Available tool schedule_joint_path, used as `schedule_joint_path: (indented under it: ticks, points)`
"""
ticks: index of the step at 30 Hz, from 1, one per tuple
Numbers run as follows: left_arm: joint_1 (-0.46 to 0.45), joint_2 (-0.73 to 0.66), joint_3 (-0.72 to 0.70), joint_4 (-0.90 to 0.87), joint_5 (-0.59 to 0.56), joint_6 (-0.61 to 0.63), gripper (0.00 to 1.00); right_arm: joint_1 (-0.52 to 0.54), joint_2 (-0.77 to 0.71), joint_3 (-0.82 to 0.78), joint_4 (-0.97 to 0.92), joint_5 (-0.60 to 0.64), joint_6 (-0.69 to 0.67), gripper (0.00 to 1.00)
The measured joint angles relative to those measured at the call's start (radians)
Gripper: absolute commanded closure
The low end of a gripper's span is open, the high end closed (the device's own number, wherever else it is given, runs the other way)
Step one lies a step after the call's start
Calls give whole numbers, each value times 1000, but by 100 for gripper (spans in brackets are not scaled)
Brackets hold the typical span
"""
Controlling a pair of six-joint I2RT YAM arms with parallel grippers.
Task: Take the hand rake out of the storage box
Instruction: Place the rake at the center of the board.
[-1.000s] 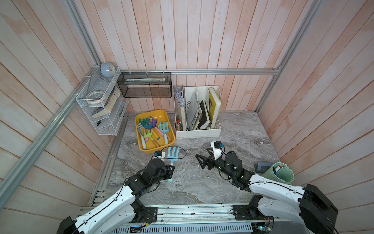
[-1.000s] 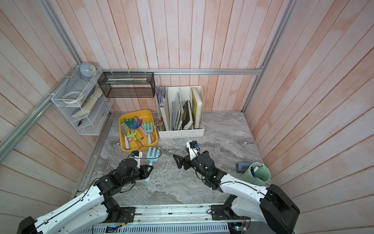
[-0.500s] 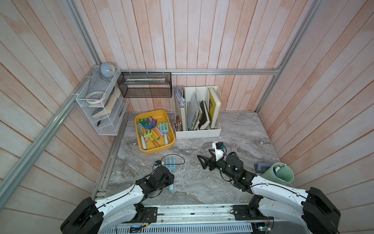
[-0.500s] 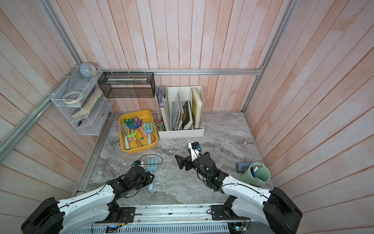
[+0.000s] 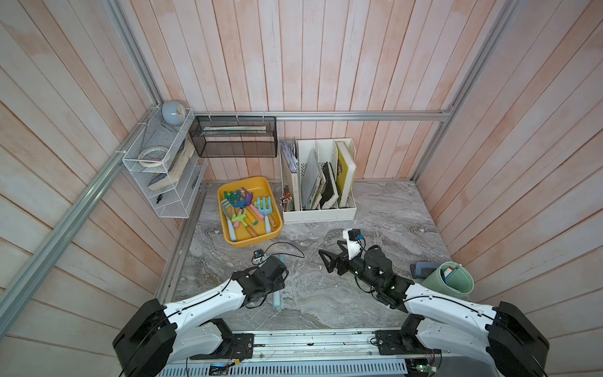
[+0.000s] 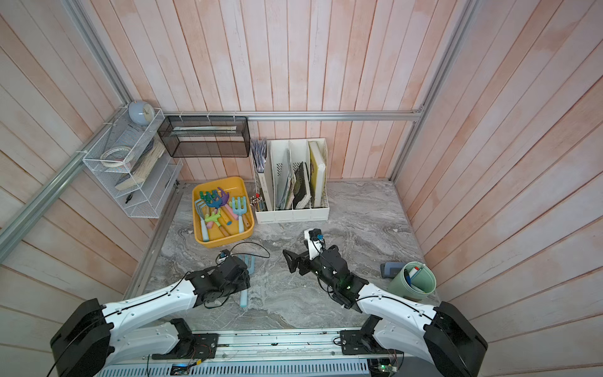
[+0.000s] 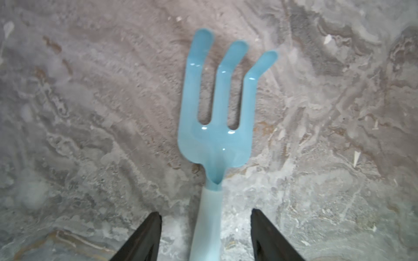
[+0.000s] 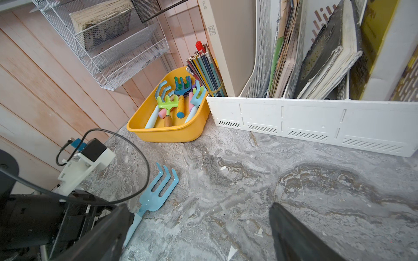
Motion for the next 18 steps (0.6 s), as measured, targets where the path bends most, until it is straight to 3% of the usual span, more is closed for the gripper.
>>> schedule_joint_path:
  ticks: [8, 15, 18]
  points:
    - [-49, 184, 74, -32, -32, 26, 35, 0, -10, -24, -3, 5, 0, 2]
    - [-18, 168, 18, 6, -23, 56, 62, 0, -55, -52, -15, 24, 0, 2]
    - [4, 126, -18, 18, -21, 58, 64, 0, -56, -53, -15, 29, -1, 2]
